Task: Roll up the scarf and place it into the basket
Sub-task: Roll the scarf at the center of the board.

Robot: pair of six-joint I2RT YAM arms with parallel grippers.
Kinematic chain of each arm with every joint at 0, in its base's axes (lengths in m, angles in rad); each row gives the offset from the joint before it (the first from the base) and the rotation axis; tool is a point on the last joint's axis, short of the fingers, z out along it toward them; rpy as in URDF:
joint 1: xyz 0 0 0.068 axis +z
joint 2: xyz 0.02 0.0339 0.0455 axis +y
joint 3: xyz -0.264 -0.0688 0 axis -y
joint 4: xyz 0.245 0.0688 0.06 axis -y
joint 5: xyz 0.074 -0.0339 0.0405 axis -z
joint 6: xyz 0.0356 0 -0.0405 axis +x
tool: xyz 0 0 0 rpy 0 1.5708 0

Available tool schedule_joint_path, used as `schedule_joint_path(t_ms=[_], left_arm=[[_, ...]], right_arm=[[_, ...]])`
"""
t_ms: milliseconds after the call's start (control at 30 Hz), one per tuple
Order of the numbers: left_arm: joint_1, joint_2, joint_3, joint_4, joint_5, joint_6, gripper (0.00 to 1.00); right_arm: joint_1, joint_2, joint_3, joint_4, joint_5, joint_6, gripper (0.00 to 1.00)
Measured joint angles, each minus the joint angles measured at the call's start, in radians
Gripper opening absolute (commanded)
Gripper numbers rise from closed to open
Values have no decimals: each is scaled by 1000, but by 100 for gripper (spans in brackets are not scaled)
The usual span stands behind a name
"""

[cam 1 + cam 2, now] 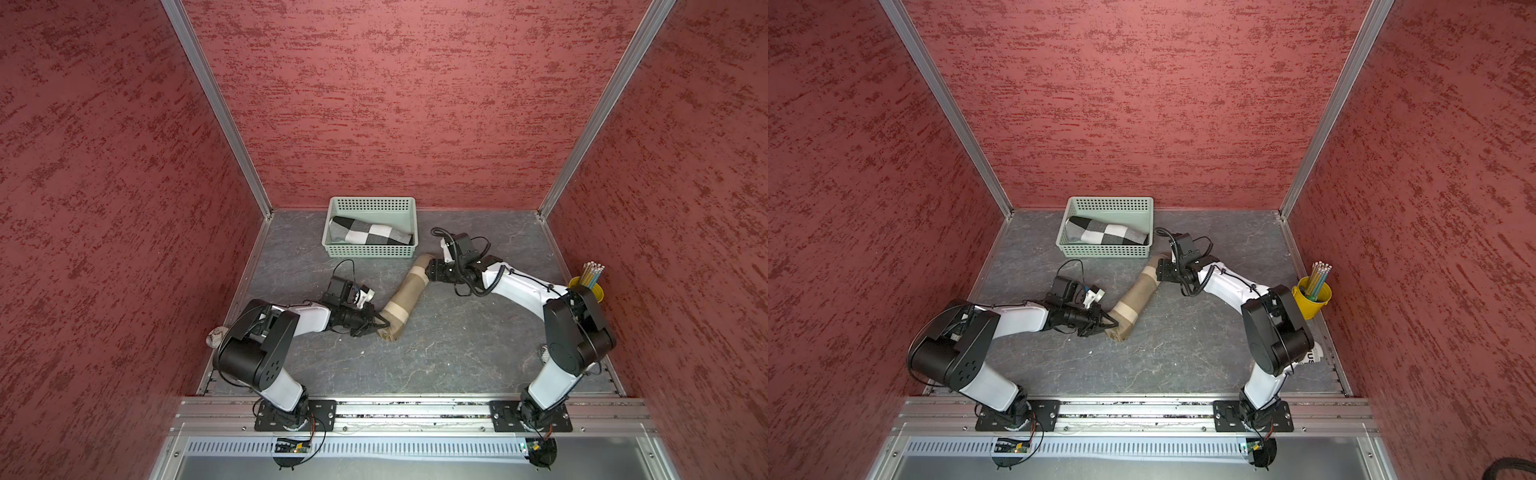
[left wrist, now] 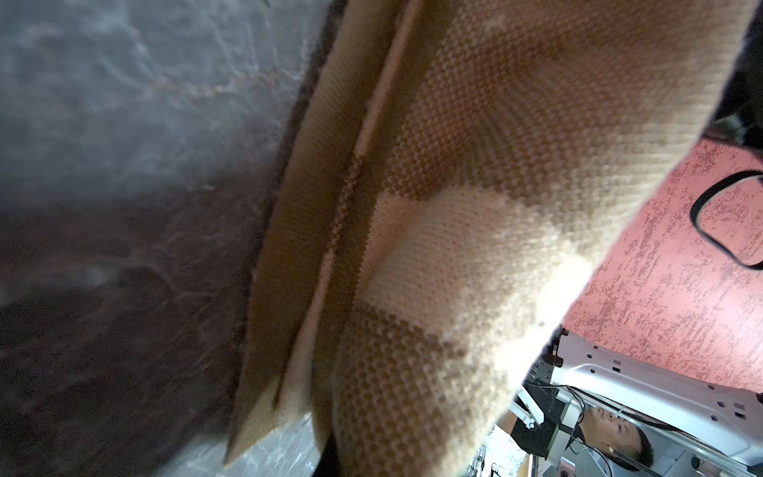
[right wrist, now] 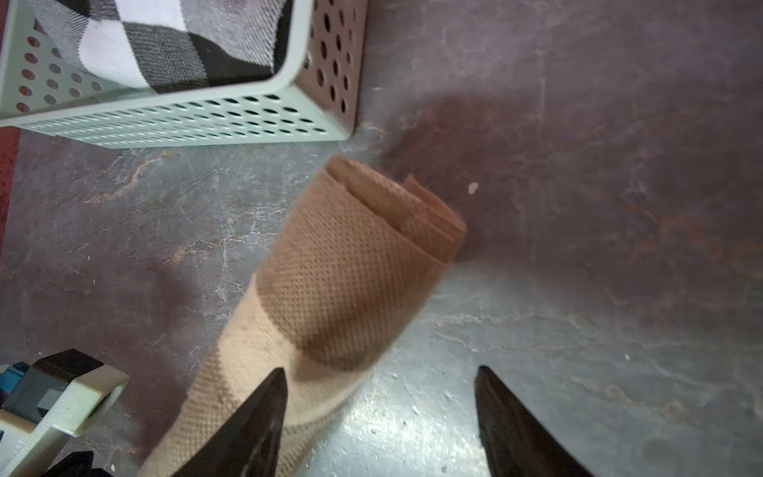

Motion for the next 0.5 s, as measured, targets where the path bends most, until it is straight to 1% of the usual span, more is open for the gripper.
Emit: schedule_joint_path(t_ms=[133,233,367,500], left_arm=[[3,15,1,2,6,-2,0],[4,24,1,7,11,-2,0],[4,25,1,8,13,-2,1],[5,25,1,7,13,-1,2]], right_arm=[[18,-37,-24,-3,2,64,76],[48,-41,-42,31,-10,130,81],[88,0,-61,84,-13,217,82],[110,54,-103,190,-37,294,83]])
